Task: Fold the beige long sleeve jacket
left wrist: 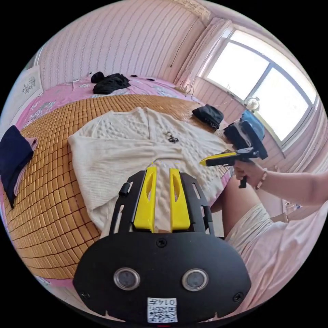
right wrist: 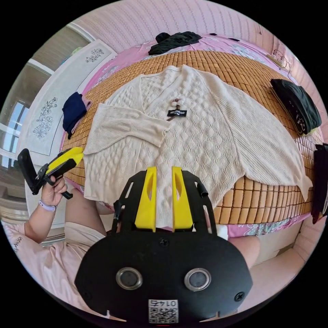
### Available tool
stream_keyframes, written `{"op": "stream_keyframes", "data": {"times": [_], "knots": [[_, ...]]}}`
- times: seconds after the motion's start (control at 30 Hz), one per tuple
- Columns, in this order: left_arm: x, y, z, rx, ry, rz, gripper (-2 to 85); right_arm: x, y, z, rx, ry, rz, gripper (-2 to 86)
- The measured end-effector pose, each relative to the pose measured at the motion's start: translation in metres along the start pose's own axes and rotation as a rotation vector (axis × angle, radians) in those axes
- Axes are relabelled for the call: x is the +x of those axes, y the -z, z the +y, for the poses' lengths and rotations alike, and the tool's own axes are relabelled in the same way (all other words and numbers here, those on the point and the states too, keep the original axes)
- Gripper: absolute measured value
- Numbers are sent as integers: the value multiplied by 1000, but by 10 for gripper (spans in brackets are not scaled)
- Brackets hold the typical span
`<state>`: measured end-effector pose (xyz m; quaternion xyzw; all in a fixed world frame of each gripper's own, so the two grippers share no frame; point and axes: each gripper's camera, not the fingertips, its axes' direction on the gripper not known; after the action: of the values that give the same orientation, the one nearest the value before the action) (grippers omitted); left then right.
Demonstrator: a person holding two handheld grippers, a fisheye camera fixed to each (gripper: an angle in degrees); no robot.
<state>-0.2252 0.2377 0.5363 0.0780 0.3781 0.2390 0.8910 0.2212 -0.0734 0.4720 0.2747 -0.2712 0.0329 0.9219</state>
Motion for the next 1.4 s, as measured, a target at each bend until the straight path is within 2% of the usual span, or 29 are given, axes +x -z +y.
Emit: {"op": "stream_keyframes", "data": {"times": [0.13,0.2,0.27,0.3,0.5,0.63,0.7,0.77,0.87,0.93,1.0,1.07,1.1,1.27,1.4], "knots": [[-15,-33,-4,-95,47,-146,74,-3,21,-24,83,-13,-35,83],[-18,-50,-11,-149,51,-194,74,-8,26,-45,108,-6,9,81],[-21,-73,-15,-241,62,-212,68,-4,18,-60,-25,-42,-14,56],[-22,-81,-15,-242,73,-222,58,-3,20,-66,-75,-65,-26,28],[-12,-102,-26,-240,72,-224,37,1,91,-65,-7,20,-94,2],[8,-94,-34,-107,47,-298,12,3,154,-77,66,109,-171,1],[21,-85,-38,-26,2,-352,1,10,209,-81,174,154,-242,1],[33,-78,-43,38,-60,-341,-3,19,245,-78,238,181,-279,2],[55,-80,-58,78,-137,-230,-3,37,282,-63,296,205,-189,3],[69,-98,-71,43,-153,-104,7,57,283,-53,280,146,-71,5],[68,-121,-79,-50,-98,-20,26,98,257,-45,133,-50,38,9],[63,-141,-83,-143,-42,56,46,119,240,-34,10,-151,41,17],[62,-147,-83,-173,-34,76,49,124,240,-23,13,-167,27,27],[64,-151,-82,-221,-107,-48,47,150,261,18,152,-326,59,69],[52,-148,-88,-179,-62,-173,47,177,282,37,224,-498,87,110]]}}
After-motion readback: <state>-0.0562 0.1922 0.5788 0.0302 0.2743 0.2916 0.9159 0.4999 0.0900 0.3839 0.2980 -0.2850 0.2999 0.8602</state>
